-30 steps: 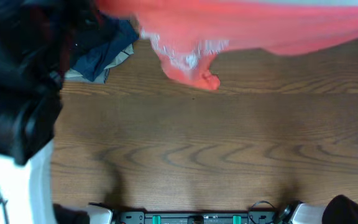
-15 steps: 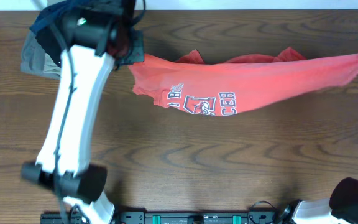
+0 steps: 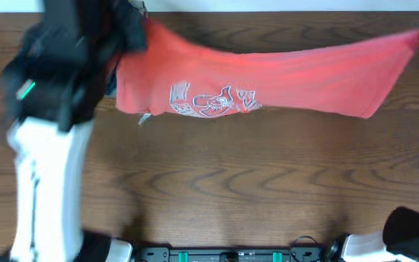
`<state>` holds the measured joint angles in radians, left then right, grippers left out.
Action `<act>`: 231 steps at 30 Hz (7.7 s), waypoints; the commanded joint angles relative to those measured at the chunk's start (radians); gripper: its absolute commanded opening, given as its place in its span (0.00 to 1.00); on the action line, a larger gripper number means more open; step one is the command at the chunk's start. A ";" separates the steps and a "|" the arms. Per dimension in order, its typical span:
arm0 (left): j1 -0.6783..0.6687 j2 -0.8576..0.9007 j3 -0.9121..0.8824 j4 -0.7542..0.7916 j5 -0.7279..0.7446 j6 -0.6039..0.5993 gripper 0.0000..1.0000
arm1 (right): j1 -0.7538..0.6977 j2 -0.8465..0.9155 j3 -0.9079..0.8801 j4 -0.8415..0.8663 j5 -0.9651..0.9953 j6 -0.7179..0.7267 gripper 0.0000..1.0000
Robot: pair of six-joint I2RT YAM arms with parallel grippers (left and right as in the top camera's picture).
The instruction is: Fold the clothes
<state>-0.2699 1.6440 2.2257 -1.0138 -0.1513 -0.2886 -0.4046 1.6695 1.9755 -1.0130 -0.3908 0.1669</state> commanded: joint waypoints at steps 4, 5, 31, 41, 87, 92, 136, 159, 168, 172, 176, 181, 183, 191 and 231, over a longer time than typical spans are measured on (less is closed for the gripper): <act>0.034 0.267 -0.037 0.522 -0.161 0.175 0.06 | 0.080 0.088 -0.017 0.248 0.046 0.131 0.01; 0.036 0.277 -0.031 0.578 -0.177 0.184 0.06 | 0.076 0.087 -0.010 0.278 0.044 0.158 0.01; 0.039 0.259 0.169 -0.013 -0.023 0.059 0.06 | -0.135 0.109 0.323 -0.160 -0.068 0.000 0.01; 0.039 0.344 -0.010 -0.347 0.036 0.028 0.06 | -0.077 0.108 0.091 -0.365 -0.069 -0.078 0.01; -0.023 -0.366 -0.929 -0.537 0.305 -0.039 0.86 | -0.204 -0.426 -0.367 -0.624 0.225 -0.034 0.99; -0.024 -0.346 -0.942 -0.328 0.305 -0.039 0.85 | -0.166 -0.426 -0.381 -0.553 0.186 -0.034 0.99; -0.038 0.425 -0.946 0.419 0.285 0.029 0.06 | 0.126 -0.243 -1.059 0.131 0.073 0.098 0.10; 0.243 0.298 -0.945 0.209 -0.137 -0.204 0.06 | 0.143 -0.113 -1.061 0.174 0.147 0.143 0.10; 0.197 0.066 -0.945 0.165 0.001 -0.203 0.07 | 0.187 -0.113 -1.061 0.302 0.156 0.154 0.23; 0.181 0.018 -0.946 0.141 0.125 -0.203 0.23 | 0.189 -0.113 -1.048 0.346 0.240 0.178 0.25; 0.167 0.023 -0.947 0.095 0.169 -0.203 0.31 | 0.189 -0.113 -1.030 0.350 0.263 0.177 0.25; 0.144 0.024 -0.949 0.069 0.168 -0.203 0.58 | 0.189 -0.092 -1.030 0.349 0.301 0.188 0.25; 0.132 0.025 -0.952 0.068 0.168 -0.203 0.62 | 0.189 -0.062 -1.030 0.367 0.330 0.210 0.24; 0.095 0.025 -0.960 0.063 0.167 -0.203 0.66 | 0.189 0.045 -1.030 0.454 0.331 0.214 0.17; 0.093 0.025 -0.960 0.084 0.167 -0.203 0.67 | 0.105 0.265 -0.613 0.407 0.409 0.138 0.01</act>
<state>-0.1741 1.6627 1.2774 -0.9333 0.0200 -0.4969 -0.3016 1.9182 1.3376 -0.5766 0.0803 0.3248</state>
